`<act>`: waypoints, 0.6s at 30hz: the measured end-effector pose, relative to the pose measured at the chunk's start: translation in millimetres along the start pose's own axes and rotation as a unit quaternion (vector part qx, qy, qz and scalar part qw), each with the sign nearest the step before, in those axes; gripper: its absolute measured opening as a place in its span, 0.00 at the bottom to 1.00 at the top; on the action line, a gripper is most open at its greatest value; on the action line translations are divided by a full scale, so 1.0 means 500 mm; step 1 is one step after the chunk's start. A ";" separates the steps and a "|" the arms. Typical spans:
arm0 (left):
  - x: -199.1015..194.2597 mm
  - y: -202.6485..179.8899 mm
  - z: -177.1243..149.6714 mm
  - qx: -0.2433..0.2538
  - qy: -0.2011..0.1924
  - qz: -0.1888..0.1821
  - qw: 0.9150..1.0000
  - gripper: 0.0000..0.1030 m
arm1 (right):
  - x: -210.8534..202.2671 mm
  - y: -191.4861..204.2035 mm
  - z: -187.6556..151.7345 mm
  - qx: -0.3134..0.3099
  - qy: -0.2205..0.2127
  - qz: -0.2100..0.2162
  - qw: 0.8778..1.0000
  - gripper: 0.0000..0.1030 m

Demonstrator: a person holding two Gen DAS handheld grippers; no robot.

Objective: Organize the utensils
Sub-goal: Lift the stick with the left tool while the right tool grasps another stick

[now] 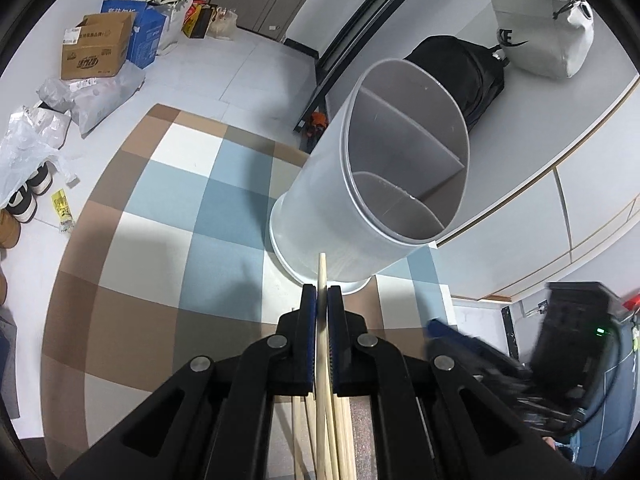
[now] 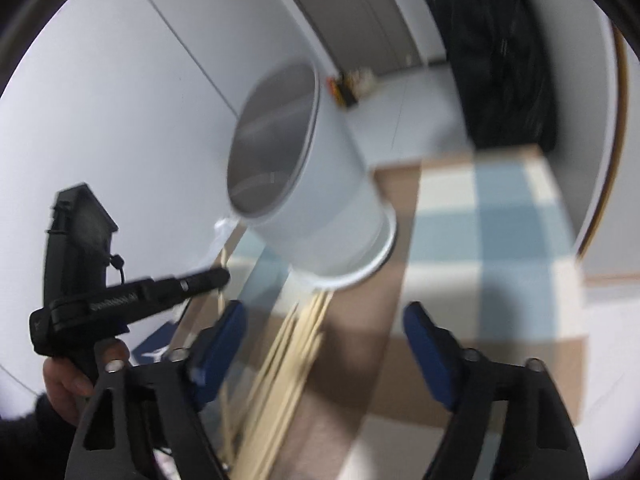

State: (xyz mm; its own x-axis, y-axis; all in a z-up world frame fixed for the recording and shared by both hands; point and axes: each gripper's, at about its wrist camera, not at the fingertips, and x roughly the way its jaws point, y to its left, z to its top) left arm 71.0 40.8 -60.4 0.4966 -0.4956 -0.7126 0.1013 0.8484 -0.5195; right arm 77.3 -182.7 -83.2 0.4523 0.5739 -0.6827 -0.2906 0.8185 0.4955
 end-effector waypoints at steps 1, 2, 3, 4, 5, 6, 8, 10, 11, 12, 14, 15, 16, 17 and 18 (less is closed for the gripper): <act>-0.005 0.004 0.003 -0.001 -0.002 -0.003 1.000 0.01 | 0.012 0.003 -0.002 0.001 0.009 -0.003 1.000 0.65; -0.008 0.006 0.001 -0.003 -0.004 -0.005 1.000 0.01 | 0.028 0.007 -0.001 0.001 0.019 -0.010 1.000 0.61; -0.012 0.018 0.016 -0.005 -0.005 -0.009 1.000 0.01 | 0.039 0.010 -0.002 0.001 0.025 -0.011 1.000 0.59; -0.017 0.019 0.015 -0.008 -0.007 -0.012 1.000 0.01 | 0.053 0.014 0.001 0.001 0.034 -0.013 0.999 0.56; -0.020 0.023 0.018 -0.012 -0.009 -0.015 1.000 0.01 | 0.065 0.018 0.002 0.000 0.040 -0.017 0.999 0.54; -0.023 0.026 0.020 -0.015 -0.010 -0.018 1.000 0.01 | 0.076 0.022 0.003 -0.002 0.047 -0.021 0.999 0.53; -0.029 0.035 0.025 -0.019 -0.015 -0.024 0.999 0.01 | 0.103 0.035 0.005 -0.011 0.065 -0.027 0.997 0.45; -0.034 0.039 0.026 -0.019 -0.017 -0.025 0.999 0.01 | 0.125 0.043 0.006 -0.025 0.073 -0.043 0.996 0.44; -0.033 0.043 0.028 -0.020 -0.018 -0.025 0.999 0.01 | 0.138 0.048 0.007 -0.032 0.078 -0.054 0.995 0.43; -0.037 0.044 0.028 -0.022 -0.017 -0.027 0.999 0.01 | 0.151 0.050 0.008 -0.036 0.085 -0.066 0.994 0.42; -0.039 0.050 0.030 -0.025 -0.017 -0.028 0.999 0.01 | 0.164 0.044 0.013 -0.027 0.090 -0.080 0.992 0.37; -0.043 0.051 0.030 -0.027 -0.018 -0.032 0.999 0.01 | 0.167 0.044 0.016 -0.024 0.086 -0.082 0.993 0.36; -0.048 0.052 0.029 -0.028 -0.019 -0.035 0.999 0.01 | 0.171 0.045 0.017 -0.023 0.090 -0.083 0.992 0.33; -0.049 0.053 0.032 -0.028 -0.021 -0.037 0.999 0.01 | 0.176 0.048 0.018 -0.026 0.093 -0.088 0.991 0.30; -0.051 0.053 0.032 -0.026 -0.021 -0.037 0.999 0.01 | 0.178 0.051 0.020 -0.031 0.095 -0.096 0.990 0.28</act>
State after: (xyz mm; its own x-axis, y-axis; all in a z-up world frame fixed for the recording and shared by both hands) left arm 75.0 78.9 -48.4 0.5258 -0.5468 -0.6516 0.0946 0.7988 -0.5941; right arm 118.6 -110.8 -125.8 0.3397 0.3977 -0.8523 -0.2692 0.9094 0.3171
